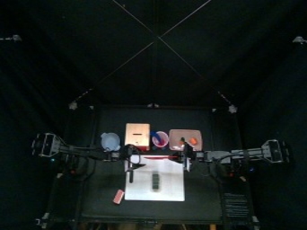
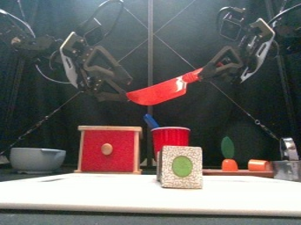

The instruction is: Grab knife with other hand

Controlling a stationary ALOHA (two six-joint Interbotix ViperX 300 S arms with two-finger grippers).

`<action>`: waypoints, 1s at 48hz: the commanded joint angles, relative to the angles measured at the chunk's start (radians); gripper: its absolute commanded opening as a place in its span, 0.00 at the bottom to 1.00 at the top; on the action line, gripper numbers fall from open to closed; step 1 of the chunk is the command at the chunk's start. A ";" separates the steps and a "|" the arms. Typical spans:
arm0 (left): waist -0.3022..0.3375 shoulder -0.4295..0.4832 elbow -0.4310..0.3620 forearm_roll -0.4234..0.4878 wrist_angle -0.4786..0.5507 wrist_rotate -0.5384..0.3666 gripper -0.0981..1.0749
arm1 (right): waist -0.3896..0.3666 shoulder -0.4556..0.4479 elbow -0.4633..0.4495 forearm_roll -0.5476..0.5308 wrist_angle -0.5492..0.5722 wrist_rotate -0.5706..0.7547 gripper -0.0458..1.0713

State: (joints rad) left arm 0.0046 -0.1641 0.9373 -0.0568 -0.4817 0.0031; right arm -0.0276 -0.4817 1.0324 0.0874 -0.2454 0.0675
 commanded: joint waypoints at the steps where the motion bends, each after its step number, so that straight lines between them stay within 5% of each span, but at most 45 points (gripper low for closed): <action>1: 0.005 0.014 -0.032 -0.003 -0.012 -0.002 0.93 | 0.003 -0.002 -0.028 0.002 -0.012 -0.002 0.37; 21: 0.005 0.055 -0.049 -0.014 -0.012 -0.002 0.78 | 0.011 0.005 -0.035 0.002 -0.011 -0.002 0.37; 33: 0.005 0.055 -0.048 -0.015 -0.008 0.000 0.60 | 0.011 0.011 -0.037 0.003 -0.011 0.003 0.37; 48: 0.002 0.055 -0.040 -0.012 -0.006 0.002 0.51 | 0.052 0.104 -0.083 0.048 0.075 0.057 0.36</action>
State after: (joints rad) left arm 0.0077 -0.0997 0.9158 -0.0706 -0.4786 0.0077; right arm 0.0031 -0.3988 0.9956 0.1227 -0.2056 0.1166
